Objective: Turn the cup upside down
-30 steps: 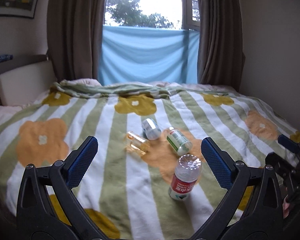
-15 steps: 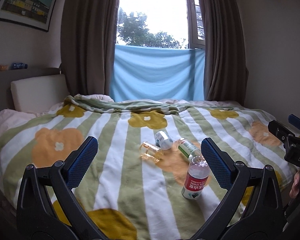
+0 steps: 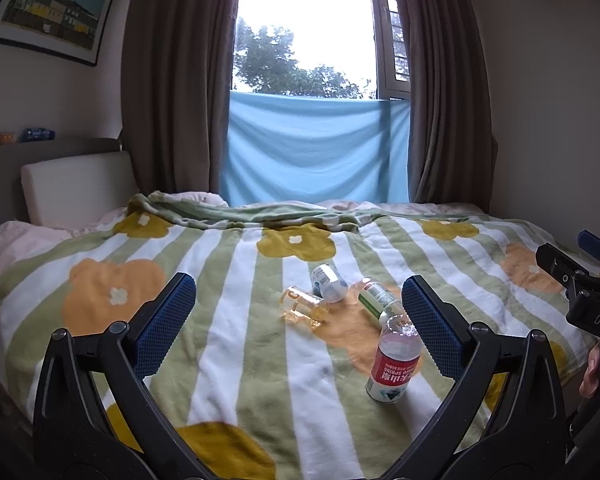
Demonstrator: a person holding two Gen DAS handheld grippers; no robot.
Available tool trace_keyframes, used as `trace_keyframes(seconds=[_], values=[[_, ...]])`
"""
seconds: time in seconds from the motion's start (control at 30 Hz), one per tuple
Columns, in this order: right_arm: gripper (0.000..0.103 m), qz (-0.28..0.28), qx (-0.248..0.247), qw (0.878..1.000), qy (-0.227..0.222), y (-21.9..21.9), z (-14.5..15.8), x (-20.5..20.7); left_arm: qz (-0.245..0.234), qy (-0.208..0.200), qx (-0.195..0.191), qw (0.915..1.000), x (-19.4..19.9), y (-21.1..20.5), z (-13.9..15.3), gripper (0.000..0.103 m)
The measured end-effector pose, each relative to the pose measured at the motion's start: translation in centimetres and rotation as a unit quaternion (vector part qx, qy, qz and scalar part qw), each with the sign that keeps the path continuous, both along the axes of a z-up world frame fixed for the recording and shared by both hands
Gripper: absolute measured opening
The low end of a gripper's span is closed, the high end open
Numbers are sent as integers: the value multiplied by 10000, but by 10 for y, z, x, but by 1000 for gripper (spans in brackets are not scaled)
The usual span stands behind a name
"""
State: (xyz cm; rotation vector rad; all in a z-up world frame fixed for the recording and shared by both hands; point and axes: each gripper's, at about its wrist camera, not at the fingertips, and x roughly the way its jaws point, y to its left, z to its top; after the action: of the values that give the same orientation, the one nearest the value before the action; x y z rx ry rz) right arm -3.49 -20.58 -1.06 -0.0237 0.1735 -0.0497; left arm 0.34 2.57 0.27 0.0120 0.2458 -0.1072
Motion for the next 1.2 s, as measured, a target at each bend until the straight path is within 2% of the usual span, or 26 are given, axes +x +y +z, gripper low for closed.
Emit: trace_keyframes(seconds=[1.07,1.2], values=[[103,-48,66,9999,132,-3,-8,11,97,-122,334,9993,-2,-19,-1,103],[103,-36,65,9999,128,-3,-7,11,98,-101,286,9995,-2,-19,-2,103]])
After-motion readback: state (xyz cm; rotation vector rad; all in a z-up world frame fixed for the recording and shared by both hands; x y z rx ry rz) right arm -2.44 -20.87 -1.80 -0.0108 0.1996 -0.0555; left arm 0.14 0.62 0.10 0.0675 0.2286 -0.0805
